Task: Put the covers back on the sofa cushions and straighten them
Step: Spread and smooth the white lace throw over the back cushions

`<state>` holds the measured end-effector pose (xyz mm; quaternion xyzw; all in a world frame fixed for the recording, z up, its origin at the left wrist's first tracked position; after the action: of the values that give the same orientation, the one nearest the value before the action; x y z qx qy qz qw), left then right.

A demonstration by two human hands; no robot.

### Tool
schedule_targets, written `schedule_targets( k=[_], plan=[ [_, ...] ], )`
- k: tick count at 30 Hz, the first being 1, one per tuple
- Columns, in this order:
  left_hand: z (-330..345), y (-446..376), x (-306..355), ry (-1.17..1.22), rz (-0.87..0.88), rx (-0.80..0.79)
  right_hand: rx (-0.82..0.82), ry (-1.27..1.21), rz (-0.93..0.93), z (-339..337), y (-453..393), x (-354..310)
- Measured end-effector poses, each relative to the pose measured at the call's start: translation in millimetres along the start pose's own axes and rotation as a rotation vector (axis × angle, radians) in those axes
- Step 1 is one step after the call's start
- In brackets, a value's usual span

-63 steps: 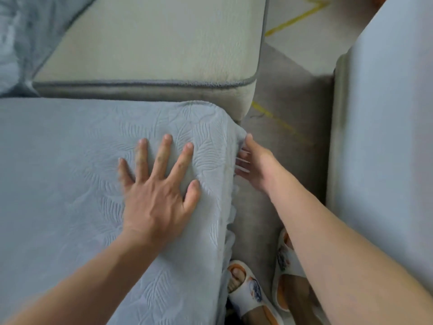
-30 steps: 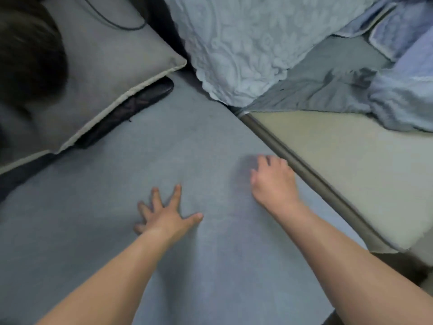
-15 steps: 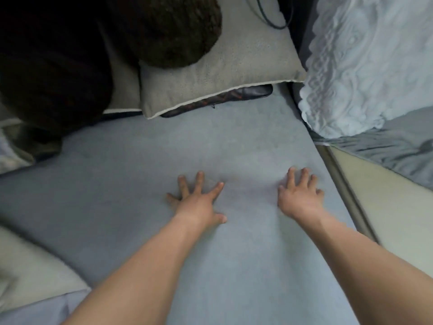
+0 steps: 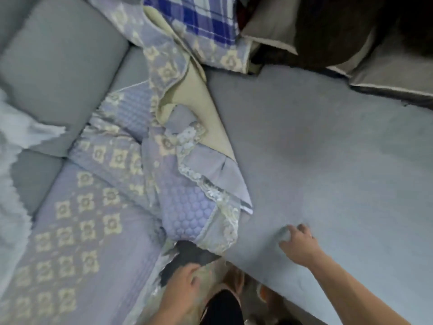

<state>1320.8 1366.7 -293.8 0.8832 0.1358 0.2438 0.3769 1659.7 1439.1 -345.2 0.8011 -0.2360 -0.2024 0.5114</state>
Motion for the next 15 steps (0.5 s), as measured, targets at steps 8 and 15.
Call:
schedule_targets(
  k=[8,15],
  plan=[
    [-45.8,-20.6,-118.9,0.357,-0.337,0.237,0.185,-0.628,0.010,24.0,-40.8,-140.4],
    [-33.3,-111.4,-73.0,0.573,-0.235,0.254,0.144,-0.638,0.108,30.7,-43.2,-187.0]
  ],
)
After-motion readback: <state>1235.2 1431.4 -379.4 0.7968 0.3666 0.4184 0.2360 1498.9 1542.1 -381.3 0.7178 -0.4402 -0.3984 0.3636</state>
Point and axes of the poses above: each hand's wrist, its own y-axis away from the middle knuckle, its own z-axis out of the palm, x = y × z, the point moved 6 cm from there along -y, towards the middle knuckle, and after that the axes turned 8 degrees about z, right-handed, at the moved point
